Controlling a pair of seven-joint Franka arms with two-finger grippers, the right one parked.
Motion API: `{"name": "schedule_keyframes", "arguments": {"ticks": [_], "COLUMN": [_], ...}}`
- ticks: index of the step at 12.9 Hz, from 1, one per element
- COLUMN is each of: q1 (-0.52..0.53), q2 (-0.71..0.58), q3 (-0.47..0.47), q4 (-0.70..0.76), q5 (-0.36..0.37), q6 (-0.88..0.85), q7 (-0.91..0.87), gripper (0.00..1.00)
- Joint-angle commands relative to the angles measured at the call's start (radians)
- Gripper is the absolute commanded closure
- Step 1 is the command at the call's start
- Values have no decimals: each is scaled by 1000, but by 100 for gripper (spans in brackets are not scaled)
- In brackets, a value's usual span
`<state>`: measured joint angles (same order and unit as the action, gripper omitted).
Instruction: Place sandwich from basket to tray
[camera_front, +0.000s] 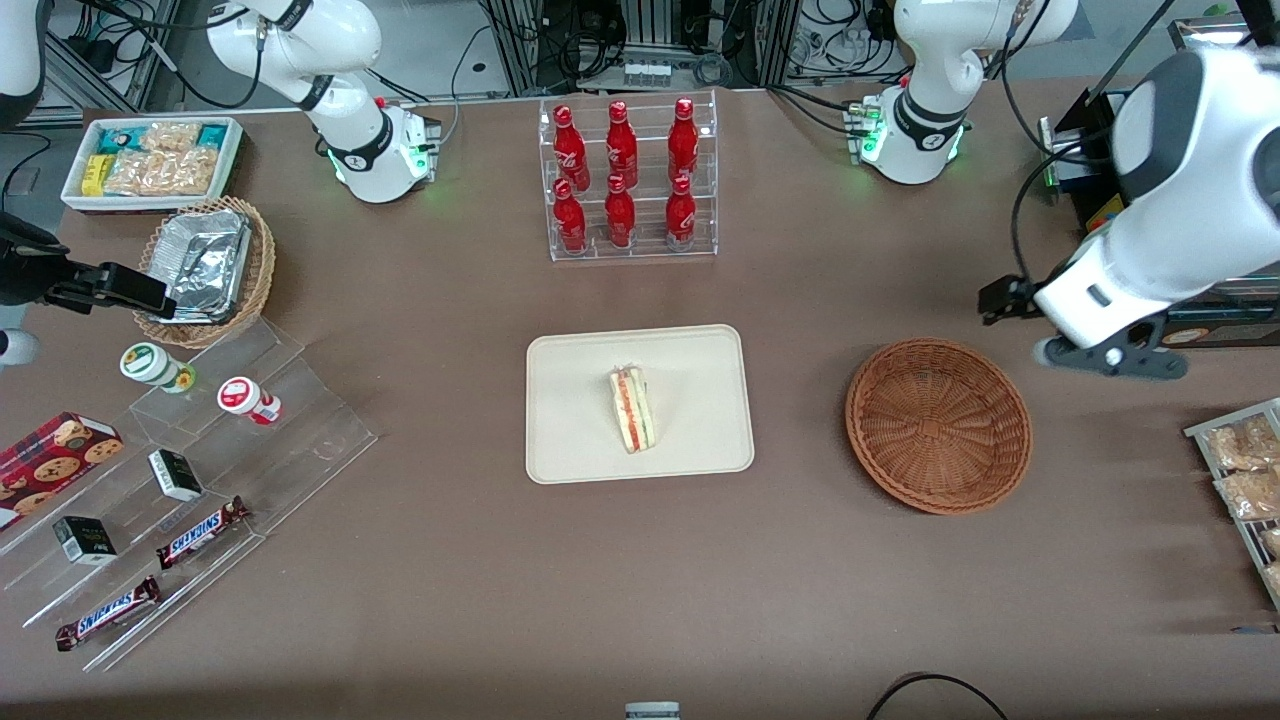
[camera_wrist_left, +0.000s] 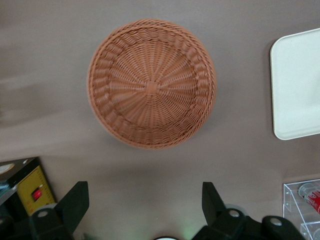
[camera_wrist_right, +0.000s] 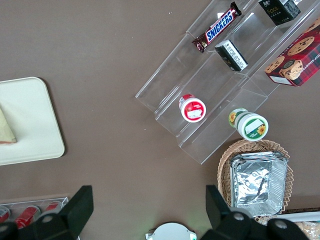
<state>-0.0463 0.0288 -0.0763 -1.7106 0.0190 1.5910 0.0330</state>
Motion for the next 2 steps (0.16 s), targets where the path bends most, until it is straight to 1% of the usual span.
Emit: {"name": "schedule_keyframes", "arguments": {"ticks": [1, 2], "q1": [29, 36], "q2": [-84, -93], "q3": [-10, -10], "q4": [-27, -14], "q5": [-7, -8], "q6": [-45, -54], "q7": [19, 18], "gripper": [0, 0]}}
